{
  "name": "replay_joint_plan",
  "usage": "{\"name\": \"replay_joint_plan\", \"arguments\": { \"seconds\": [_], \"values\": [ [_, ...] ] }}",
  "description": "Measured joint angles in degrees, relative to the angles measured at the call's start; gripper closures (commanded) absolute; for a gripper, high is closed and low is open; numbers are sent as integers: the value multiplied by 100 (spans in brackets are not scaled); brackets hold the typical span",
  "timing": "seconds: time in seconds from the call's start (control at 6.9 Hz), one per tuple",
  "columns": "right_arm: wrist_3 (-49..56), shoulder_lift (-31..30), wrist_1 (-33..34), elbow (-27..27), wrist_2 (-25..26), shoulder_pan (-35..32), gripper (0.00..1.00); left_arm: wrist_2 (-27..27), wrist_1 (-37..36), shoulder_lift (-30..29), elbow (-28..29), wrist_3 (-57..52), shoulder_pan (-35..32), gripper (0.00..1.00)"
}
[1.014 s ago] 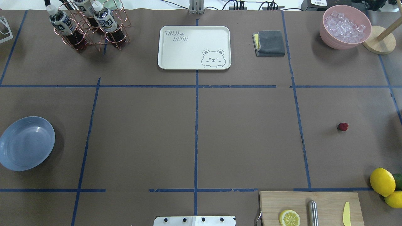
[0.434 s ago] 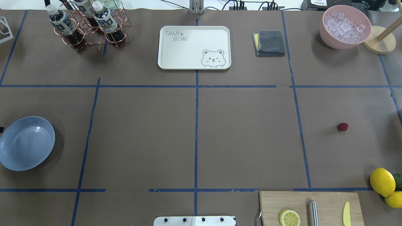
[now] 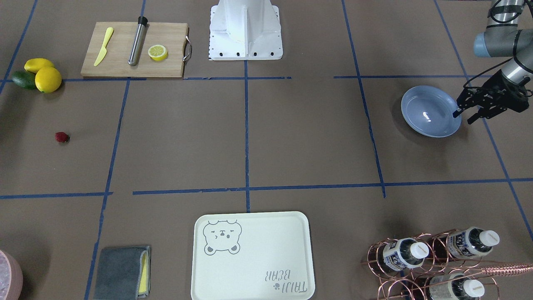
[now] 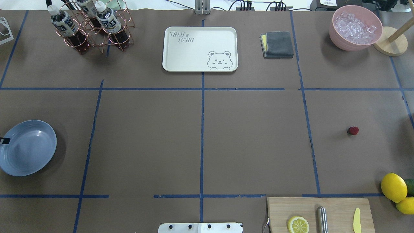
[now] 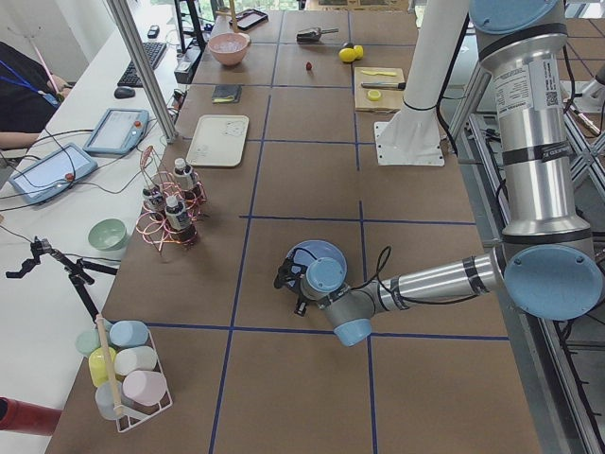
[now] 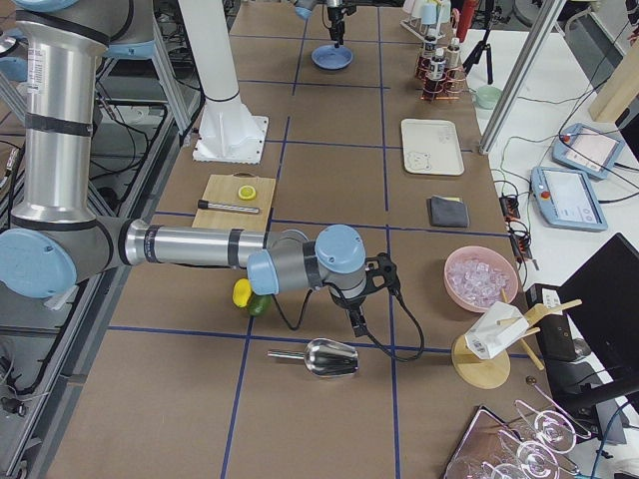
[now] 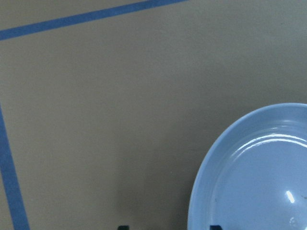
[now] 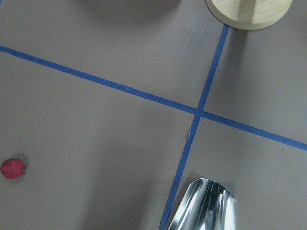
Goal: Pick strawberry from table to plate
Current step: 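Reach the left gripper to the light-blue plate rim and grasp it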
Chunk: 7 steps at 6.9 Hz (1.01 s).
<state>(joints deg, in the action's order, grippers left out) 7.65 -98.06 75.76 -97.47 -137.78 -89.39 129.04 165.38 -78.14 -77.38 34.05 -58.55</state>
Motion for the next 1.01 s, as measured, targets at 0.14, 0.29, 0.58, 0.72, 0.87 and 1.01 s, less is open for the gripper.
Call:
{"name": "replay_joint_plan", "arguments": {
  "seconds": [0.14,0.29,0.58,0.72,0.87,1.01],
  "values": [
    [0,-2,0,-7,3,0,0,9,15,-1,-2,54,45,100],
    [0,-2,0,-15,4,0,0,7,63,-5,-6,153,98,100],
    [-6,-2,0,-24,5,-5,0,34,195,-6,-168,245,175,100],
    [-8,-3,0,-29,3,-8,0,135,177,-11,-513,407,182,100],
    [-9,-3,0,-35,-1,-8,0,241,117,-34,-910,755,219,100],
    [-9,-2,0,-39,-2,-8,0,282,44,-104,-1317,1193,347,100]
  ]
}}
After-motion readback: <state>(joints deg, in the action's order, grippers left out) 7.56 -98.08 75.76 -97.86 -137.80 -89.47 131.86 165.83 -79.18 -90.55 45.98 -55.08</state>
